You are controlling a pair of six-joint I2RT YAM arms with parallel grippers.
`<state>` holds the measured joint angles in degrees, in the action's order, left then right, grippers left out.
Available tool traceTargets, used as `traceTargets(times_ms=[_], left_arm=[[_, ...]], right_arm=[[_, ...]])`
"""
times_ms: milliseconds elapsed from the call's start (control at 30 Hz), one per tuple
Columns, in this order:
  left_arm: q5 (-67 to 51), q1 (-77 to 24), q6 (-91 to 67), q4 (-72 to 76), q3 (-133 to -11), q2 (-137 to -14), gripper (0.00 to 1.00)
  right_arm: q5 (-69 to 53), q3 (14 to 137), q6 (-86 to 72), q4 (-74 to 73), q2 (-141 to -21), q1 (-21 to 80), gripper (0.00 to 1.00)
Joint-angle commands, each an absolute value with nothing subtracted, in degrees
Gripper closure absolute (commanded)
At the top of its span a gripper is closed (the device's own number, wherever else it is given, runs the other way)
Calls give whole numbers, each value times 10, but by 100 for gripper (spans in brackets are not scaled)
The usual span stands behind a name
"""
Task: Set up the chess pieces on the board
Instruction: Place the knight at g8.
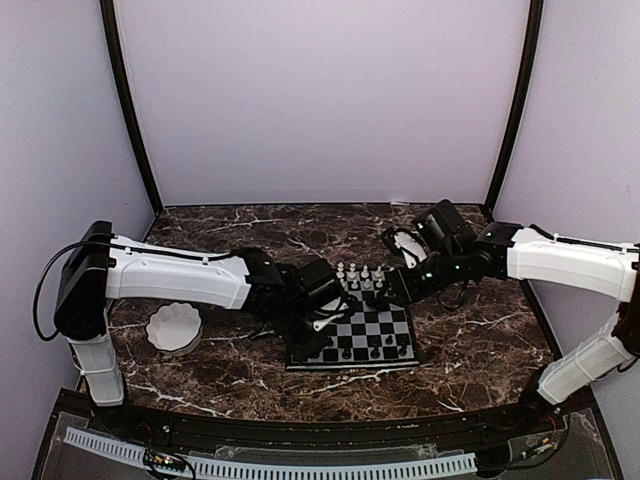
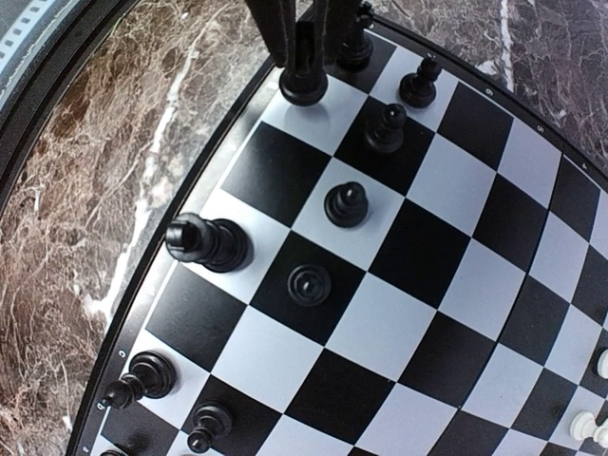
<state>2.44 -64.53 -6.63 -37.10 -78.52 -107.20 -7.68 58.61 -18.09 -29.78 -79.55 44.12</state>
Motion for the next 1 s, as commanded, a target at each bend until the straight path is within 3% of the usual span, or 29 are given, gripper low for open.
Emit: traceTargets(times_ms=[0, 267, 967], left_arm=[[18, -648, -71, -368, -798, -1072, 100], [25, -648, -72, -369, -797, -1076, 100], [36, -649, -90, -380, -811, -1073, 81]], right_arm=[[-74, 590, -179, -293, -786, 438, 58], [-76, 583, -187, -293, -777, 439, 58], [-80, 564, -198, -292, -754, 439, 58]])
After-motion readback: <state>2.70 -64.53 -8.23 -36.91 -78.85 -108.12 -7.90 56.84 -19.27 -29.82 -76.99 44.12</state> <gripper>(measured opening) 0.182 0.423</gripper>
